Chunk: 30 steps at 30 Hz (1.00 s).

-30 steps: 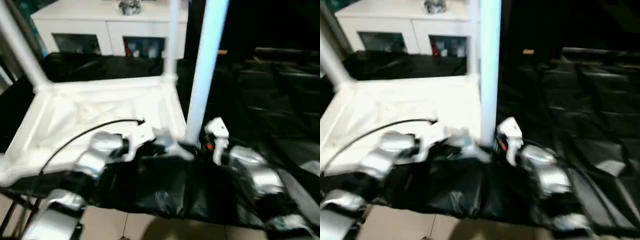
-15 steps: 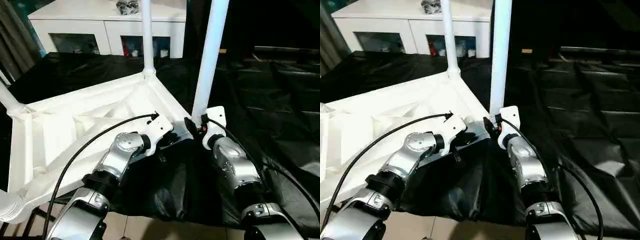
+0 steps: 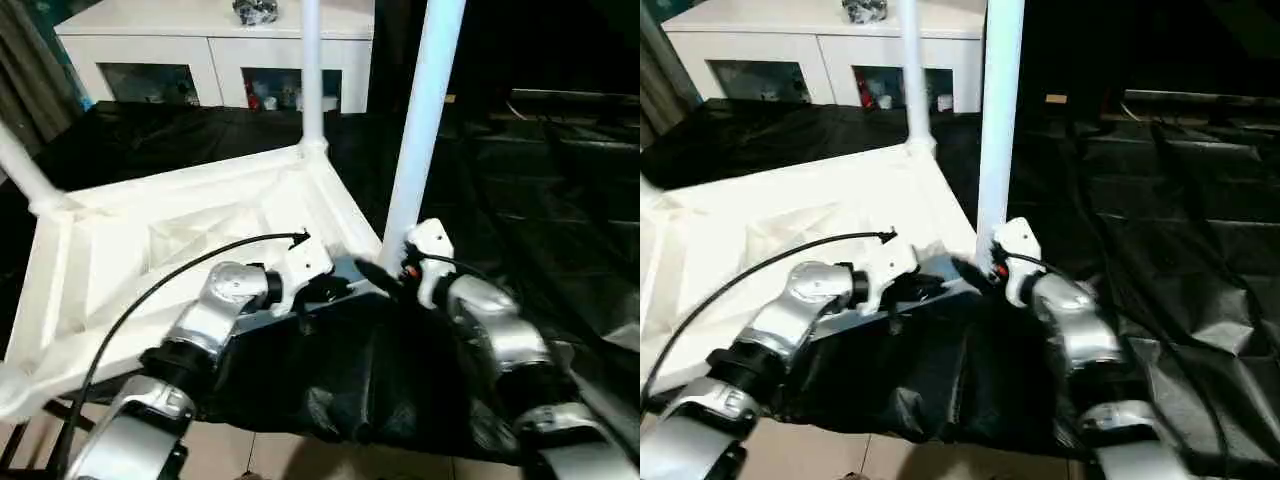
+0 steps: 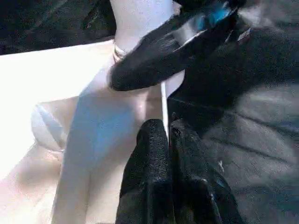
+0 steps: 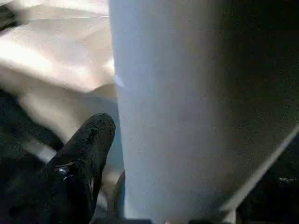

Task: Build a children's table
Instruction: Rotate leg to tighten

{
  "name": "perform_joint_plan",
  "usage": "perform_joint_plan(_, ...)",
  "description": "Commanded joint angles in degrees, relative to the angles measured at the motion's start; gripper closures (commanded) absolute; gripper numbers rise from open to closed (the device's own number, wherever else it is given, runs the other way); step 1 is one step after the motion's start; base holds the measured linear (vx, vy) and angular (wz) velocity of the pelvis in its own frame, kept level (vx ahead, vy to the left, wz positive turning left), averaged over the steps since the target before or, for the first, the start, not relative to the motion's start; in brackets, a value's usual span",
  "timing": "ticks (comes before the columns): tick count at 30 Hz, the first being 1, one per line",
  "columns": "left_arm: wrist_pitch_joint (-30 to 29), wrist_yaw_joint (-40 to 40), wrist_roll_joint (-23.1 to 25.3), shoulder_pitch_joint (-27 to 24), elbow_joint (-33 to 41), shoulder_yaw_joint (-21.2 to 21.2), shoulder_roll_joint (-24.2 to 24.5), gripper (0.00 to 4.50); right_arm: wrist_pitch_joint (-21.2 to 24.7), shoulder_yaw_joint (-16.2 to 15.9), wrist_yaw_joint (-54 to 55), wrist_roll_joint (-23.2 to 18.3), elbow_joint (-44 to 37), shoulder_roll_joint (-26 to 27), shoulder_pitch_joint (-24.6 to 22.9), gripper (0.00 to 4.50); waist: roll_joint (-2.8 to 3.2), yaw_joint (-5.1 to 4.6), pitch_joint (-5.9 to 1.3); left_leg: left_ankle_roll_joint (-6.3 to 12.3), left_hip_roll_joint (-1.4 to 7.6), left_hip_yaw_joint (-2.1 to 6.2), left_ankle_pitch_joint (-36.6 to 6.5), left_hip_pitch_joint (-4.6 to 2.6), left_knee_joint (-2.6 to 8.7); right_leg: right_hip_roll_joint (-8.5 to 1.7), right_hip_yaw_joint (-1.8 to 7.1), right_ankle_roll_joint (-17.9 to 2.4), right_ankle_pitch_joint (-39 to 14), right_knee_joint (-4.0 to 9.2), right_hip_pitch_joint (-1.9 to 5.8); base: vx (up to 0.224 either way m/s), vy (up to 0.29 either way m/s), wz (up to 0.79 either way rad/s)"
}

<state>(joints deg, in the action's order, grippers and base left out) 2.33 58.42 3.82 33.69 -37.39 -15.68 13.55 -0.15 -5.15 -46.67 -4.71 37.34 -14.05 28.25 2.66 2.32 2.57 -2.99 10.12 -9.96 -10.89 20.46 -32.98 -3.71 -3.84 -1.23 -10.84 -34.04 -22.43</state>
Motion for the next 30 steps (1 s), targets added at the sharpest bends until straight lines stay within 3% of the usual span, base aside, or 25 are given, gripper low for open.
perform_joint_plan(1,1.1,2.4,-0.7,-0.1,1.1,-0.7,0.4,4.5,0.9,-2.3,-4.7,-1.1,-1.5,0.2,-1.1,0.86,-0.33,0.39,-3.45,6.34,3.25,0.67,-8.8,0.26,3.05,-4.62,2.71,-15.3,-4.8,3.49,3.21,0.0,0.0,0.0)
perform_joint_plan(6,1.0,7.3,-4.0,-0.3,1.2,0.6,1.7,4.5,3.1,-5.7,-18.0,-3.3,-7.0,-3.9,-3.6,0.86,-0.51,1.13,-3.53,6.82,3.23,0.61,-8.6,0.24,2.87,-4.59,2.71,-15.3,-5.1,3.43,3.2,0.0,0.0,0.0)
perform_joint_plan(7,1.0,8.0,-4.1,-0.3,1.1,0.5,1.9,4.5,3.6,-6.3,-19.9,-3.6,-7.7,-4.6,-4.0,0.86,-0.93,1.2,-3.53,6.85,3.31,0.58,-8.4,0.23,2.92,-4.63,2.72,-15.2,-5.3,3.48,3.09,0.0,0.0,0.0)
perform_joint_plan(12,1.2,10.5,-4.8,-0.4,0.8,0.2,3.1,4.5,6.0,-8.5,-25.7,-4.6,-10.8,-7.1,-5.4,1.02,-0.64,1.65,-3.54,6.85,3.38,0.66,-7.8,0.26,2.85,-4.66,2.65,-15.1,-5.3,3.33,2.92,0.0,0.0,0.0)
perform_joint_plan(17,1.1,11.6,-4.9,-0.4,0.7,0.2,3.7,4.5,6.7,-8.7,-27.0,-4.6,-11.6,-7.6,-5.9,1.28,-0.88,1.83,-3.56,6.43,3.34,0.66,-7.8,0.3,2.8,-4.72,2.64,-14.7,-6.1,3.36,2.9,0.0,0.0,0.0)
perform_joint_plan(25,1.2,12.4,-4.7,-0.4,0.2,0.3,4.2,4.5,8.2,-8.6,-27.7,-5.3,-12.8,-7.9,-6.3,1.92,-0.76,2.3,-3.7,6.32,3.3,0.65,-6.8,0.27,2.64,-4.71,2.66,-14.5,-5.3,3.18,2.94,0.0,0.0,0.0)
perform_joint_plan(30,1.2,11.1,-4.8,-0.7,0.2,0.8,3.8,4.5,8.6,-8.1,-26.2,-5.4,-13.3,-7.3,-7.2,2.02,-0.86,2.62,-3.73,6.27,3.3,0.63,-6.6,0.24,2.59,-4.74,2.67,-14.2,-5.6,3.19,2.91,0.0,0.0,0.0)
